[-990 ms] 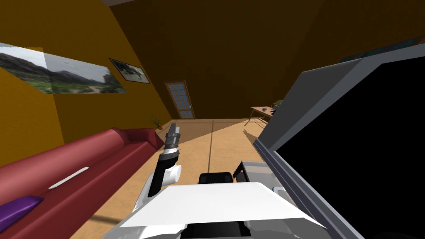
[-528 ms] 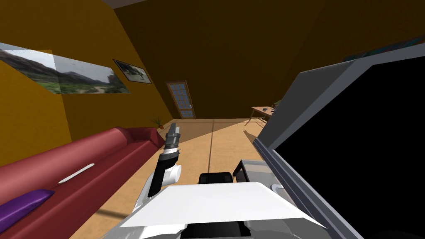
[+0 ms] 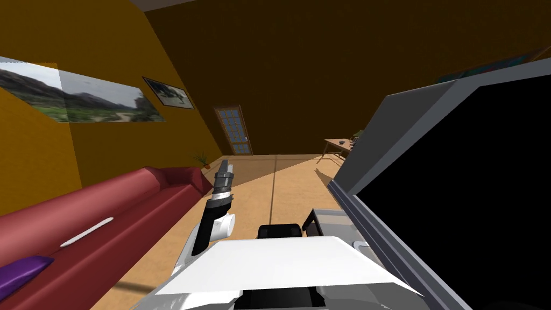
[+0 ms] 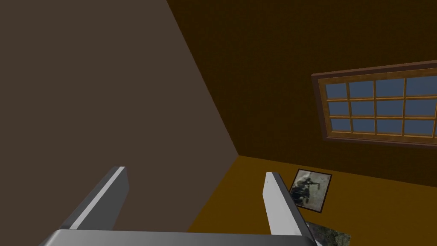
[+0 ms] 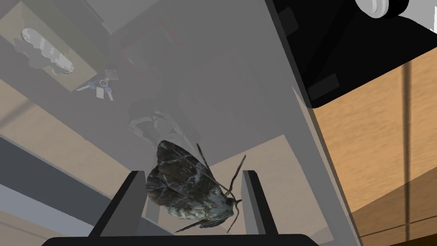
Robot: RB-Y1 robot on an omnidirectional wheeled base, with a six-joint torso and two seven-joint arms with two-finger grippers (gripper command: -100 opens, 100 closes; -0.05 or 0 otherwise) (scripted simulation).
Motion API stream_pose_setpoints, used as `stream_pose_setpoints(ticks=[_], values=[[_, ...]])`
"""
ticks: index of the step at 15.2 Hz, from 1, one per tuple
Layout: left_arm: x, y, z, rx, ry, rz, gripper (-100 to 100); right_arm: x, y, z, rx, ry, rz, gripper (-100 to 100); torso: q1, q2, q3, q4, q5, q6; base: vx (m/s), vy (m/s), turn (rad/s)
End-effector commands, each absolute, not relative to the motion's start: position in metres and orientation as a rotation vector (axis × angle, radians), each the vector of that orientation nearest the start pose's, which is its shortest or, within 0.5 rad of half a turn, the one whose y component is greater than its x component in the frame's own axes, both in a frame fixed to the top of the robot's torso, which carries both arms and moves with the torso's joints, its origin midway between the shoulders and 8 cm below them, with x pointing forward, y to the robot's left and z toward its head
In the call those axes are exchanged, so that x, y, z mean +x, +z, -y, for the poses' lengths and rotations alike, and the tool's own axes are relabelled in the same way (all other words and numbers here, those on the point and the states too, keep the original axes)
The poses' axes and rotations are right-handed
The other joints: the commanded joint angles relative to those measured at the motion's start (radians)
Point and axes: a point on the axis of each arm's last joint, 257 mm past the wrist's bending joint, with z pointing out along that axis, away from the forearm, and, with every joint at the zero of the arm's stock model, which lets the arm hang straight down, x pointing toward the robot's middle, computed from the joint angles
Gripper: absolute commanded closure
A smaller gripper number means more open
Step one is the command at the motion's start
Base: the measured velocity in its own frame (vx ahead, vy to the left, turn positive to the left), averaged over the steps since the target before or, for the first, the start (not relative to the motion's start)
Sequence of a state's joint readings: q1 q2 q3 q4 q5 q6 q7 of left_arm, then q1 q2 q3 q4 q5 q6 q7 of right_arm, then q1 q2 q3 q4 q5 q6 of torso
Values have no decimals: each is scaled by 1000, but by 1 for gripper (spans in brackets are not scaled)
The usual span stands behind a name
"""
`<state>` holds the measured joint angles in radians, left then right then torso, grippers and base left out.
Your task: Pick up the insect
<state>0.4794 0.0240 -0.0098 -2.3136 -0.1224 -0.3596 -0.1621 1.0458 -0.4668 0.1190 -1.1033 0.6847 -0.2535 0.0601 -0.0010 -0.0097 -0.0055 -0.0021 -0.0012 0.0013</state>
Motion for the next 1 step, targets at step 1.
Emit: stream_pose_setpoints(ticks=[1], values=[[364, 17, -263, -566, -1063, -794, 0, -187, -559, 409, 899, -45, -2765, 100, 0, 0, 0, 0, 0, 0, 39, 2, -12]])
